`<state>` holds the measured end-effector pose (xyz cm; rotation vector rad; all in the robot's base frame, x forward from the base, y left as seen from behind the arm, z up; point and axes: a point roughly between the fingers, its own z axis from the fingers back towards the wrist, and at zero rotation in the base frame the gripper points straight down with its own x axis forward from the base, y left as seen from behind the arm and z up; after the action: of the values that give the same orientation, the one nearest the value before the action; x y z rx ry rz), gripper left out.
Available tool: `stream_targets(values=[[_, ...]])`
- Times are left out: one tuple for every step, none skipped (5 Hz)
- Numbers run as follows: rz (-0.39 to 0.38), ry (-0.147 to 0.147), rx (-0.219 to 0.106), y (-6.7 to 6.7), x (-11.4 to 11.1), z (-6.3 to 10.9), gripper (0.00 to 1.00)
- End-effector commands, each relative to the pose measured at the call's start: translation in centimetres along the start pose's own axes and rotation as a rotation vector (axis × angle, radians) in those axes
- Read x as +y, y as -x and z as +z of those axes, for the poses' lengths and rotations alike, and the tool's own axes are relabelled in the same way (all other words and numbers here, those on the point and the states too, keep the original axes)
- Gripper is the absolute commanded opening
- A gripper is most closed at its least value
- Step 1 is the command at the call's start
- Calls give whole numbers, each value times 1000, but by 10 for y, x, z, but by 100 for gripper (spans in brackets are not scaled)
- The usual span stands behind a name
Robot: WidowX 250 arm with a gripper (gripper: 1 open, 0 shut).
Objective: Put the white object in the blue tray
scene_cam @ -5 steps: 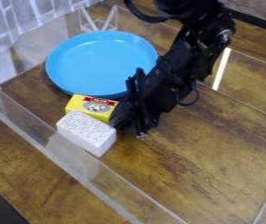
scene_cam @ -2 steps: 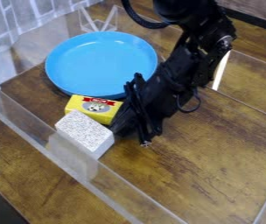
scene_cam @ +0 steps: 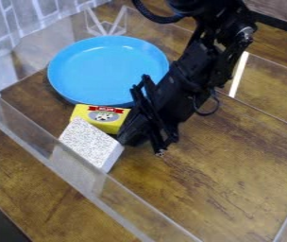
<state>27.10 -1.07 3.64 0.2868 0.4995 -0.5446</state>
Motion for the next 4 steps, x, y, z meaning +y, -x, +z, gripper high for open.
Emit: stream_targets(values=[[-2,-37,-77,3,-1,31,0],[-22,-46,-86,1,-11,31,0],[-41,-56,-90,-2,-21,31,0],[-100,-90,-102,-1,-25,26,0]])
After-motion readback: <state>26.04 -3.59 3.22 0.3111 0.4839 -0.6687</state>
